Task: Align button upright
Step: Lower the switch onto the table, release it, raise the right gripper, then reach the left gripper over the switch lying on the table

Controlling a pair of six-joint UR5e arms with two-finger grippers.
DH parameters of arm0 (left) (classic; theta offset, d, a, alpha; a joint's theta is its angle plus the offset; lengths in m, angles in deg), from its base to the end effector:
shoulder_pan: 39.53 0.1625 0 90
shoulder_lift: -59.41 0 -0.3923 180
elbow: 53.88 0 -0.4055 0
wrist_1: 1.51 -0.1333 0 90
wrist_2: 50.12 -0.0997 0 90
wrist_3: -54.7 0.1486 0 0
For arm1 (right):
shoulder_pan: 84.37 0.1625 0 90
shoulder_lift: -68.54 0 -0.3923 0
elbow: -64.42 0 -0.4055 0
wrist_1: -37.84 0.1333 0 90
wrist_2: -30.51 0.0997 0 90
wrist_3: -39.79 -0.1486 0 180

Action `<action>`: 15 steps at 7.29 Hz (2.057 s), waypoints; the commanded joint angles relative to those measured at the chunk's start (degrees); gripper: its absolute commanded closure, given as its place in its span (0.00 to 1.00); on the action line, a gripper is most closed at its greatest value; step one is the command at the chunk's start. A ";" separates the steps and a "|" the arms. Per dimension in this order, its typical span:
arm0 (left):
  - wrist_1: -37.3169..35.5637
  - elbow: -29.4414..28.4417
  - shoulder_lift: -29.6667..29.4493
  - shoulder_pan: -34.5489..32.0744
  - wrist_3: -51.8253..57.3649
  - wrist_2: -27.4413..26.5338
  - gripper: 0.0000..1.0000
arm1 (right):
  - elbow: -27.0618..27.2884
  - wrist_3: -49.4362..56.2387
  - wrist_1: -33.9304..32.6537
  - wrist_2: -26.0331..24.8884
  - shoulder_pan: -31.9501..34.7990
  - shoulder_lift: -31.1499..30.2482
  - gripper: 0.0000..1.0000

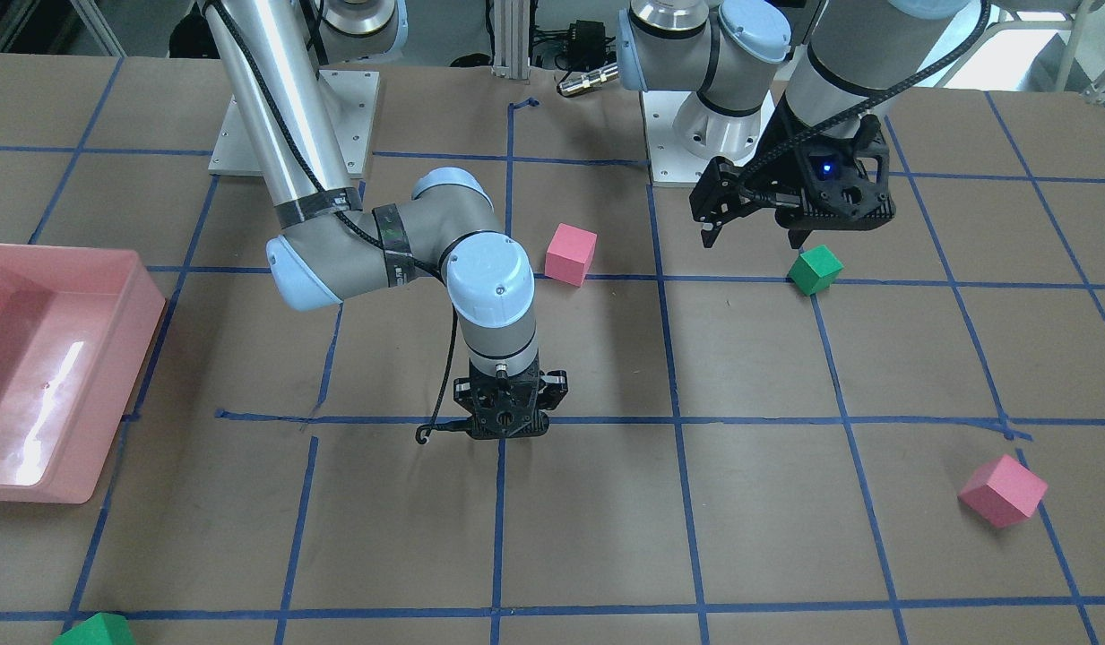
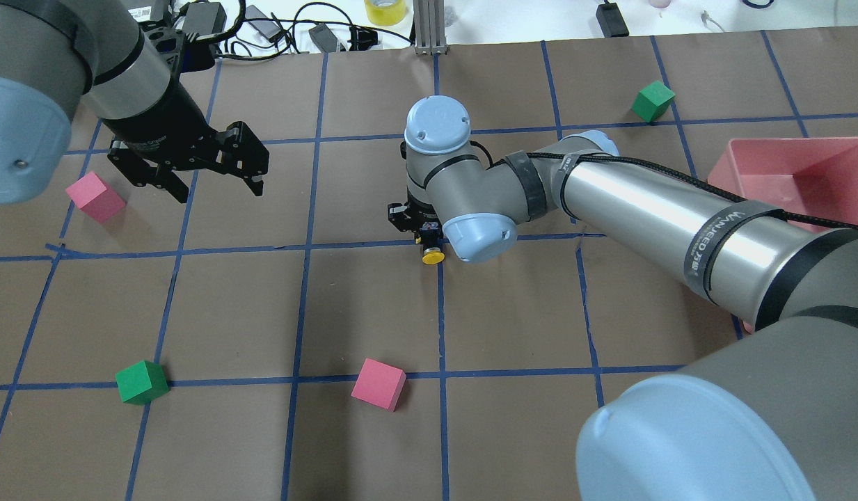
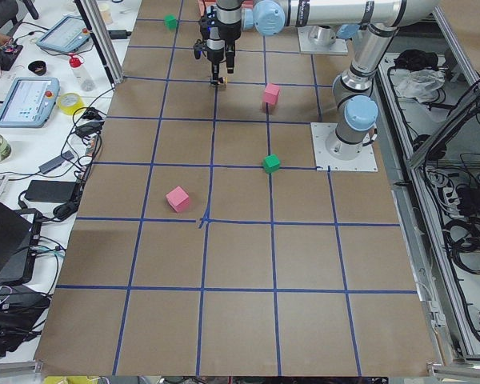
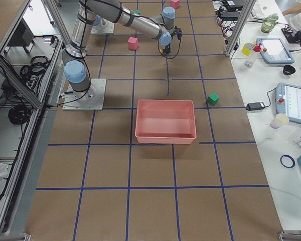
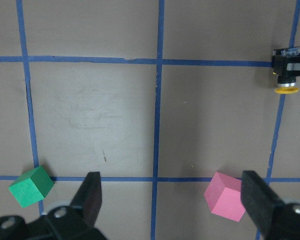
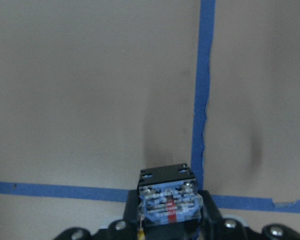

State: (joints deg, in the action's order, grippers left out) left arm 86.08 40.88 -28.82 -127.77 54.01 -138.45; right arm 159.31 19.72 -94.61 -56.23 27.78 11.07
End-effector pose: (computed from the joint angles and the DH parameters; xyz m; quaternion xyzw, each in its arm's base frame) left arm -0.1225 -0.4950 0.3839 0.0214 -0.9997 -0.0049 0.0146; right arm 0.3746 -0.5443 0.1078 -0.0194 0.9984 -0.0307 0.0423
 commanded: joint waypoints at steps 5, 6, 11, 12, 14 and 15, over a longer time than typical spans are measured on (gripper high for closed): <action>0.03 -0.71 0.61 -0.09 -0.45 0.00 0.00 | -2.85 3.63 10.10 -0.54 -5.41 -10.78 0.00; 0.13 -0.10 0.26 -0.09 -0.11 0.18 0.00 | -4.69 7.46 19.50 -0.54 -10.32 -14.83 0.00; -11.92 3.66 -4.03 -0.70 -1.07 0.97 0.00 | -6.82 16.73 36.99 -0.89 -20.21 -29.72 0.00; -18.27 5.42 -5.79 -2.62 -1.25 1.14 0.00 | -7.34 16.73 36.82 -0.72 -20.04 -29.55 0.00; -24.63 6.32 -10.70 -4.65 -9.48 12.42 0.00 | -6.91 16.82 37.08 -1.24 -20.91 -29.11 0.00; -27.70 6.58 -12.47 -5.18 -10.21 12.39 0.00 | -6.73 16.82 37.08 -1.85 -20.83 -29.11 0.00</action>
State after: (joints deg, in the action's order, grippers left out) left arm 62.46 47.04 -38.79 -132.18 46.04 -128.72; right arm 152.42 36.50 -57.62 -57.48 7.04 -18.07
